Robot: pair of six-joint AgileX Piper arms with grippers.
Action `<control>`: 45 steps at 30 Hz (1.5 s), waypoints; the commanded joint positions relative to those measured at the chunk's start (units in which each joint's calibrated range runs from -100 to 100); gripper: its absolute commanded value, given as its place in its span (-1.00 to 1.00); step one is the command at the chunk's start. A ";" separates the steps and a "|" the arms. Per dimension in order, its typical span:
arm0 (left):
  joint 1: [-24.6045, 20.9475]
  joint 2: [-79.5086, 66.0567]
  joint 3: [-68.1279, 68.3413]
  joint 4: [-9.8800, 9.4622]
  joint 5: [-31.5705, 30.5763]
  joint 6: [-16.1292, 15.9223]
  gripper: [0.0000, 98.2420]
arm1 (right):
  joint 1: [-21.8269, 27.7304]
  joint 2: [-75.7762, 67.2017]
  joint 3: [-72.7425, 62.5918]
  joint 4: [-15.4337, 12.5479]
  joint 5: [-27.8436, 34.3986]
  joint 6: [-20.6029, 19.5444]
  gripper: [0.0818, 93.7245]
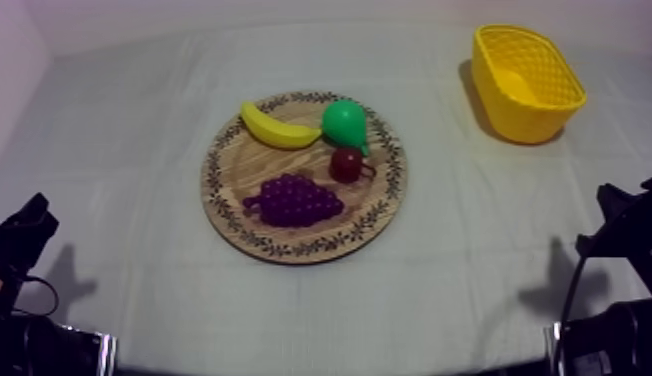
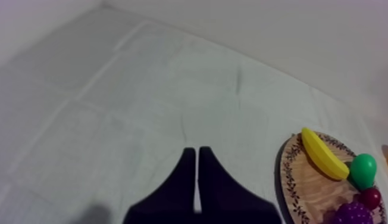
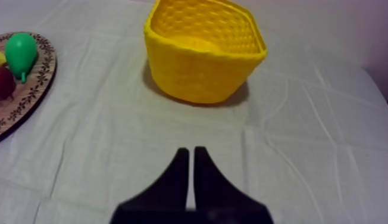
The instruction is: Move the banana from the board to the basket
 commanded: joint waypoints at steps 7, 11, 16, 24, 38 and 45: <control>0.02 -0.05 -0.01 0.03 -0.01 0.02 -1.00 | 0.02 -0.01 0.02 0.00 0.05 0.01 -0.99; 0.02 -0.05 -0.01 0.03 -0.01 0.02 -1.00 | 0.02 -0.01 0.02 0.00 0.05 0.01 -0.99; 0.02 -0.05 -0.01 0.03 -0.01 0.02 -1.00 | 0.02 -0.01 0.02 -0.02 0.02 -0.58 -0.99; 0.02 -0.05 -0.01 0.03 -0.01 0.02 -1.00 | -0.05 -0.01 0.02 0.00 -0.03 -6.40 -0.99; 0.02 -0.05 -0.01 0.03 -0.01 0.01 -1.00 | -1.72 2.47 -3.54 -5.77 5.52 9.92 -0.99; 0.02 -0.05 -0.01 0.03 -0.01 0.00 -1.00 | -8.01 15.83 -16.30 -8.39 6.57 13.93 -0.99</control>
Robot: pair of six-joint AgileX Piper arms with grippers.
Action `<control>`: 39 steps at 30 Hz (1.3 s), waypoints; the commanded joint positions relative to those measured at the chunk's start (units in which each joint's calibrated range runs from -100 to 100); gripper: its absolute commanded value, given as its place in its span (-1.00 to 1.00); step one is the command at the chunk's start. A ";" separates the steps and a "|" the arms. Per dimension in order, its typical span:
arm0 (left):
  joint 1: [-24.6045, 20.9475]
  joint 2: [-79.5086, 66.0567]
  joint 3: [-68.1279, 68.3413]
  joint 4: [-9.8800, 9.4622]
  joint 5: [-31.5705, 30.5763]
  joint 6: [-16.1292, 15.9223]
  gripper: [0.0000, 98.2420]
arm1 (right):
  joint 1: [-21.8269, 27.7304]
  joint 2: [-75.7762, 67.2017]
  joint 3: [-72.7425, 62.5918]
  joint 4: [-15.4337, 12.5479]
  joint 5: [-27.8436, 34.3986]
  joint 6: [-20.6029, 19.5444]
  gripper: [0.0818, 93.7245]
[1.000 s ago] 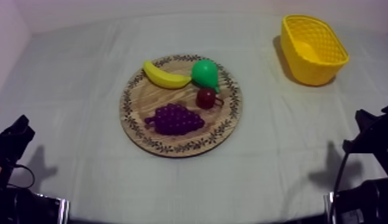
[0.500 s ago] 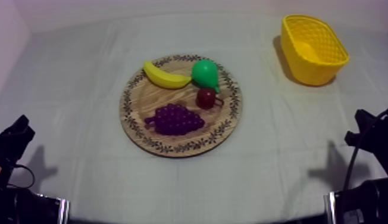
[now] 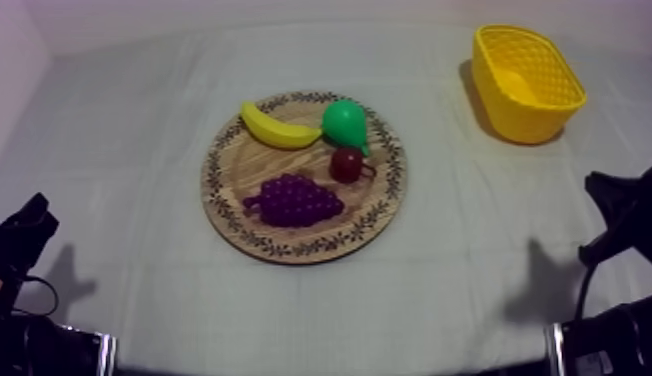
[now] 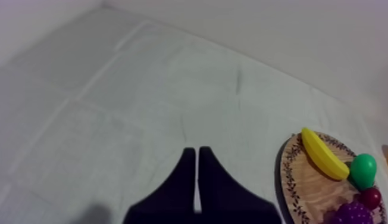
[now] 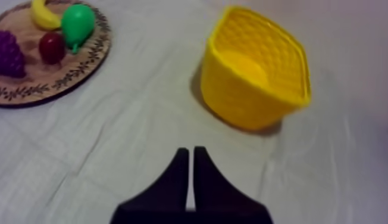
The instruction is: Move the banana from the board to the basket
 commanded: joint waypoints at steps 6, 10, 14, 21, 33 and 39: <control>0.02 -0.05 -0.01 0.03 -0.01 0.01 -1.00 | -7.67 21.58 -18.71 -1.89 -1.67 5.12 -0.99; 0.02 -0.05 -0.01 0.03 -0.01 -0.01 -1.00 | -10.00 31.37 -27.04 -3.98 -1.14 7.32 -0.99; 0.02 -0.05 -0.01 0.03 -0.01 0.00 -1.00 | -12.44 41.73 -35.83 -4.62 -1.10 7.73 -0.99; 0.02 -0.05 -0.01 0.03 -0.01 0.02 -1.00 | -17.12 60.30 -52.91 -2.34 -0.90 5.78 -0.99; 0.02 -0.05 -0.01 0.03 -0.01 0.02 -1.00 | -22.21 88.53 -81.76 1.91 3.25 0.60 -0.99; 0.02 -0.05 -0.01 0.03 -0.01 0.02 -1.00 | -23.18 100.70 -95.71 2.82 7.99 -1.73 -0.99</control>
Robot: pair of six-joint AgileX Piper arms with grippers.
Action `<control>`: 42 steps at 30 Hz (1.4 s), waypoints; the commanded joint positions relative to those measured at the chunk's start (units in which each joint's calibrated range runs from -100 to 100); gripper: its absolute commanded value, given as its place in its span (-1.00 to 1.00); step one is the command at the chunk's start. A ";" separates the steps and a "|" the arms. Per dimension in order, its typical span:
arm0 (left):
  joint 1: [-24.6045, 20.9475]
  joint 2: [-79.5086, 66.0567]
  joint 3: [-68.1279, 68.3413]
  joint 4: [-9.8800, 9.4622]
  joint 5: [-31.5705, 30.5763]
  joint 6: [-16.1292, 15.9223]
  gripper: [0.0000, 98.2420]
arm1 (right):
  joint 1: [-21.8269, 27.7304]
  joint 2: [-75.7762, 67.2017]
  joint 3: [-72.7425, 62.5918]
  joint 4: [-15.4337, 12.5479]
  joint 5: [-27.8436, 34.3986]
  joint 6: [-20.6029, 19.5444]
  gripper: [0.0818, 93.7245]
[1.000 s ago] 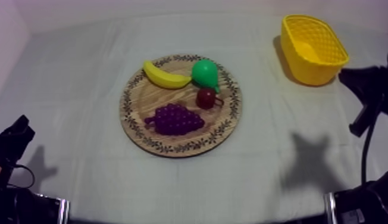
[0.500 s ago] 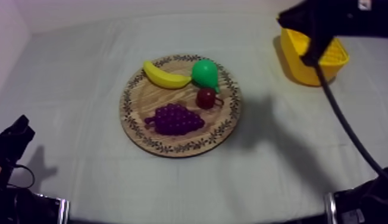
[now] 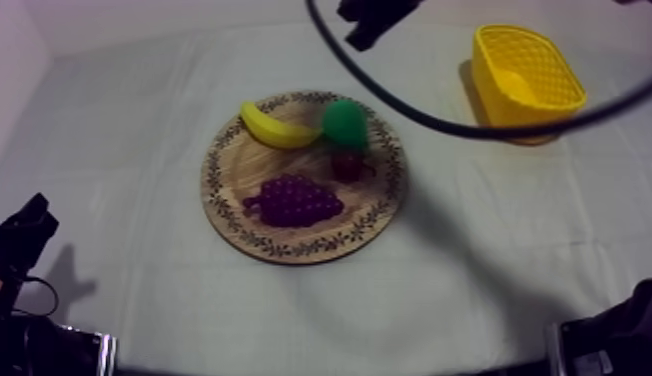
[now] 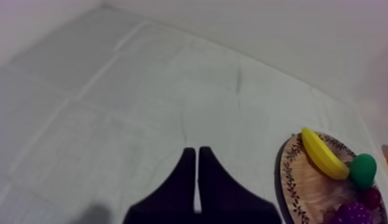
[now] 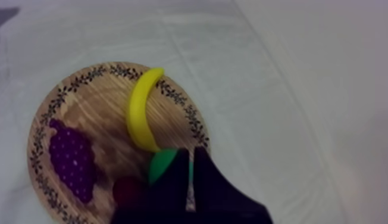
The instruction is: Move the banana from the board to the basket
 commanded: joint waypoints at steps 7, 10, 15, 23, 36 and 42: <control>0.02 -0.05 -0.01 0.03 -0.01 0.00 -1.00 | -2.23 16.26 -14.15 2.17 2.73 -2.89 -0.99; 0.02 -0.05 -0.01 0.03 -0.01 0.01 -1.00 | -2.86 18.55 -14.15 2.34 3.12 -3.36 -0.99; 0.02 -0.05 -0.01 0.03 -0.01 0.00 -1.00 | -3.91 20.75 -13.05 2.62 3.84 -4.00 -0.99; 0.02 -0.05 -0.01 0.03 -0.01 0.01 -1.00 | -4.80 20.64 -9.62 2.64 3.99 -4.20 -0.98; 0.02 -0.05 -0.01 0.03 -0.01 0.02 -1.00 | -3.98 19.17 -7.47 0.64 3.61 -2.21 -0.09; 0.02 -0.05 -0.01 0.03 -0.01 0.01 -1.00 | -3.73 19.75 -7.73 0.20 3.52 -1.63 -0.07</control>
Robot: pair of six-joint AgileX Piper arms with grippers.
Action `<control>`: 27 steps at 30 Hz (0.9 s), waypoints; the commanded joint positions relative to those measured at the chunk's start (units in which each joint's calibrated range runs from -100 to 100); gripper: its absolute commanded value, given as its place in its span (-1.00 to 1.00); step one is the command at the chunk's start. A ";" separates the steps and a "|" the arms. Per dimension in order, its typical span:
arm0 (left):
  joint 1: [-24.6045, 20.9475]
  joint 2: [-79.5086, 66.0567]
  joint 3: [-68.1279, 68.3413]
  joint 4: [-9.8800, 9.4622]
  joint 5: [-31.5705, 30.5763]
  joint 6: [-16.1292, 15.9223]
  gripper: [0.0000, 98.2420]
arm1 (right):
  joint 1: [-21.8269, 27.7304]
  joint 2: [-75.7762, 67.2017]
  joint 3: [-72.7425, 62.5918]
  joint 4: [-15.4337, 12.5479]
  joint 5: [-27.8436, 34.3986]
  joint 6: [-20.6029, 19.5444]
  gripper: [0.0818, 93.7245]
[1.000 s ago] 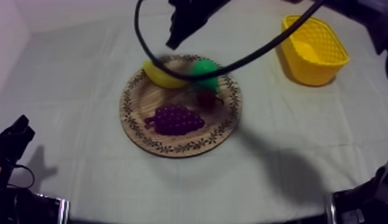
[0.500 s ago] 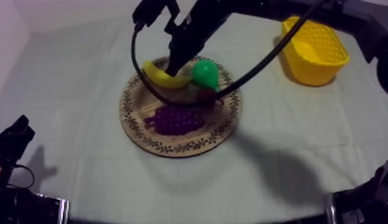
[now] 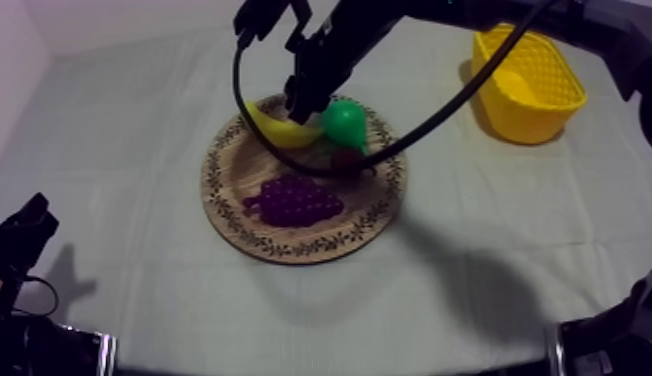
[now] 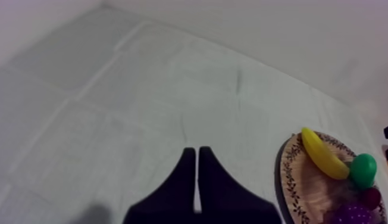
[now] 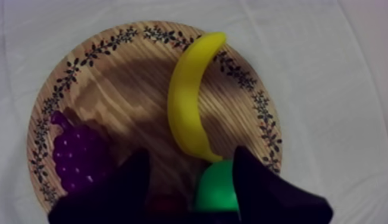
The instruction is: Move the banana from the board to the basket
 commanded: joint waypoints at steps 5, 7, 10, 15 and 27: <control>0.02 -0.05 -0.01 0.03 -0.01 0.02 -1.00 | -0.21 2.26 -1.04 -0.26 -0.09 0.23 -0.09; 0.02 -0.05 -0.01 0.03 -0.01 0.00 -1.00 | -0.44 3.54 -1.89 -0.08 -0.13 0.11 -0.09; 0.02 -0.05 -0.01 0.03 -0.01 0.01 -1.00 | -0.74 5.88 -3.46 0.11 -0.46 -0.07 -0.10; 0.02 -0.05 -0.01 0.03 -0.01 0.00 -1.00 | -1.45 10.66 -7.29 1.14 -0.99 -0.98 -0.11; 0.02 -0.05 -0.01 0.03 -0.01 0.02 -1.00 | -1.74 19.95 -15.01 2.33 -1.33 -1.93 -0.11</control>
